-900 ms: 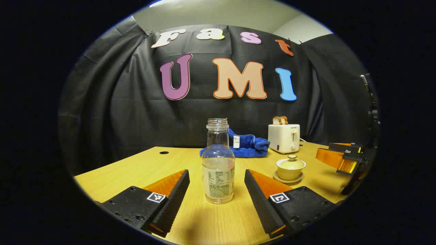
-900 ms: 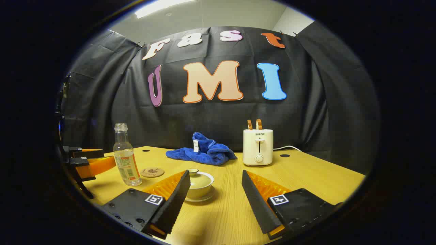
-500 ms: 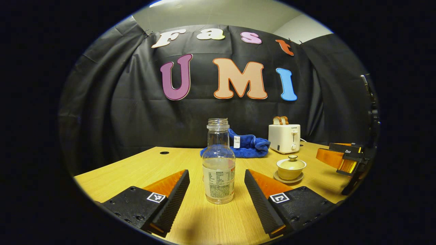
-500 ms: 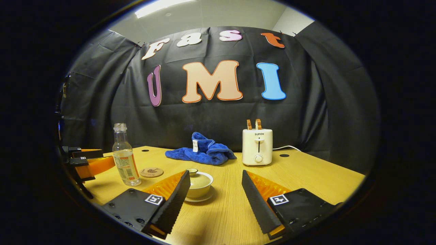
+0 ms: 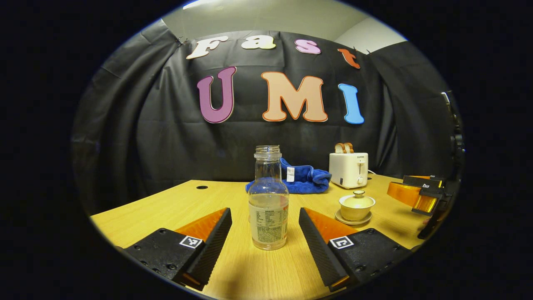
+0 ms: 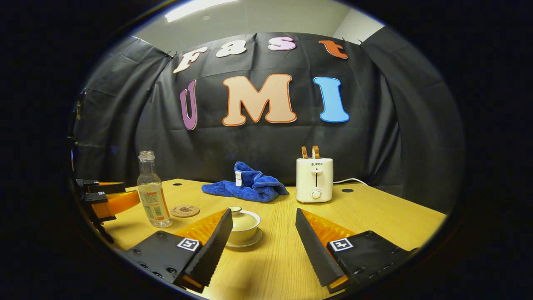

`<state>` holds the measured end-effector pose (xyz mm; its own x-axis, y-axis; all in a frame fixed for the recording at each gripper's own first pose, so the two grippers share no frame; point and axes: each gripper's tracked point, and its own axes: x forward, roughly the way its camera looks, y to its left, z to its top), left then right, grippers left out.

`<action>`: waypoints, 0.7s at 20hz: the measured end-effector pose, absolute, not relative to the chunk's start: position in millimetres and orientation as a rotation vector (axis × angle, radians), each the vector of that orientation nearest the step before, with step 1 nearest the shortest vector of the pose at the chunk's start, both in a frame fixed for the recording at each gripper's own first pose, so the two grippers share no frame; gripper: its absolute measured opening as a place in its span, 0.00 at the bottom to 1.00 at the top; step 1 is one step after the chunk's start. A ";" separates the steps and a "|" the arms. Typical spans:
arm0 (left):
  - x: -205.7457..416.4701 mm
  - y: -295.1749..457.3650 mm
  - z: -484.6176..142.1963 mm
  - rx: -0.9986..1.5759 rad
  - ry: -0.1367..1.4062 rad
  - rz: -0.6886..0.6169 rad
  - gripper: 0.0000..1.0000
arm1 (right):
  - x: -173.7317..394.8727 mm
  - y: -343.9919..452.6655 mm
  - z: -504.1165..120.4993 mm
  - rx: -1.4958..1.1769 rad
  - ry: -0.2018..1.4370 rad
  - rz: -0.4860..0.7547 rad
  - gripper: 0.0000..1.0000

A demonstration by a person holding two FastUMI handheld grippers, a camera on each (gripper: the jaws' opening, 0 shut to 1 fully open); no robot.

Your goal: Open the teacup lid with one hand, grasp the water bottle and pour water into the teacup with the other hand; after pouring, place the water bottle on the coaster and then close the teacup lid.

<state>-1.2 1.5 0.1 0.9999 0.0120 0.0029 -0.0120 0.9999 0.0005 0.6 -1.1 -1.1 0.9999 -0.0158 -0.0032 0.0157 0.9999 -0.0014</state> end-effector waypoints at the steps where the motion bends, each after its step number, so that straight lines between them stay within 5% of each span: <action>1: -0.4 2.0 0.4 0.001 0.000 0.012 0.95 | 0.4 -0.6 -0.2 -0.001 0.003 -0.012 0.94; 4: -0.9 1.8 0.0 0.002 -0.003 0.012 0.94 | 1.5 1.7 0.7 0.000 0.003 0.017 0.99; 11: -1.6 0.8 0.3 0.002 -0.004 0.010 0.95 | 27.0 32.2 -3.3 0.001 0.021 0.121 0.93; 14: -1.6 0.7 0.4 0.002 -0.004 0.011 0.95 | 39.7 41.4 -6.0 0.000 0.031 0.149 0.99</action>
<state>-1.6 0.7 0.4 0.9999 0.0108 0.0039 -0.0108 0.9999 0.0020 39.7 41.4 -6.0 0.9884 0.1488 -0.0310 -0.1488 0.9889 0.0025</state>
